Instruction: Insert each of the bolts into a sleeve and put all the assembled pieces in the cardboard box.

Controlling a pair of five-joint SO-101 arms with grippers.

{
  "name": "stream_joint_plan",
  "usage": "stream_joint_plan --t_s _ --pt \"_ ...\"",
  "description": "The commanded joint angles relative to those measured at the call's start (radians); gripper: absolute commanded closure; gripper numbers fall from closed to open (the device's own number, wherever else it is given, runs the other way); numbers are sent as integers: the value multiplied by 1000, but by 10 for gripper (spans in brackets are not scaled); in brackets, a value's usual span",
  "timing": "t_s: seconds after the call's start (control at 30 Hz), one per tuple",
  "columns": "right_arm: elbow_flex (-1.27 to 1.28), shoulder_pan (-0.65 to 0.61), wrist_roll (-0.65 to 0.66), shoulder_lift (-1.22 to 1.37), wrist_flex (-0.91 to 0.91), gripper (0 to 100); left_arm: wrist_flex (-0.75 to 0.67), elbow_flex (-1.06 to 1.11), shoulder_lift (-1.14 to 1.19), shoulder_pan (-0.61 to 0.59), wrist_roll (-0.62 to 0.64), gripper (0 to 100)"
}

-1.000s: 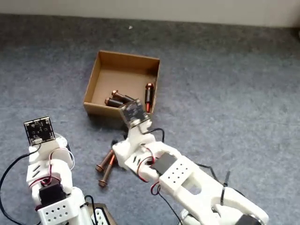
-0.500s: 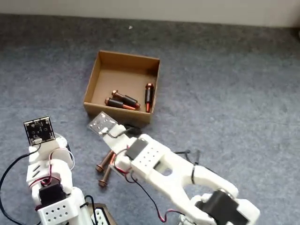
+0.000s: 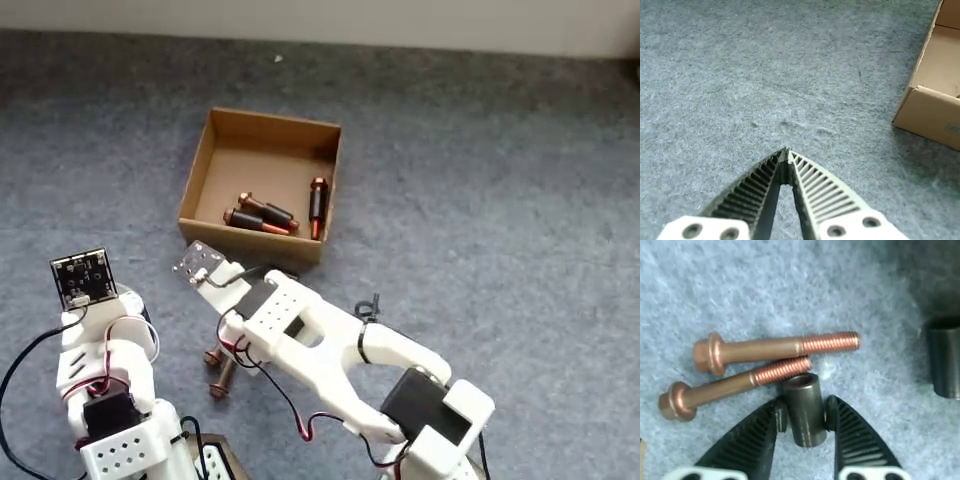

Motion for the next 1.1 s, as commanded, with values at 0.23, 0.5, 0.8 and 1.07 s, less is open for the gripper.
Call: stream_joint_plan --t_s 0.23,0.5,0.8,1.07 --pt "-27 1 66 4 22 988 -21 -1 -7 -10 -6 990" --pt "-27 122 60 -274 163 995 -21 4 -7 -5 -6 989" --pt "84 352 -166 -659 173 995 0 -51 -5 -4 -6 989" --pt "452 562 -264 -860 -137 995 149 -177 -5 147 -89 989"
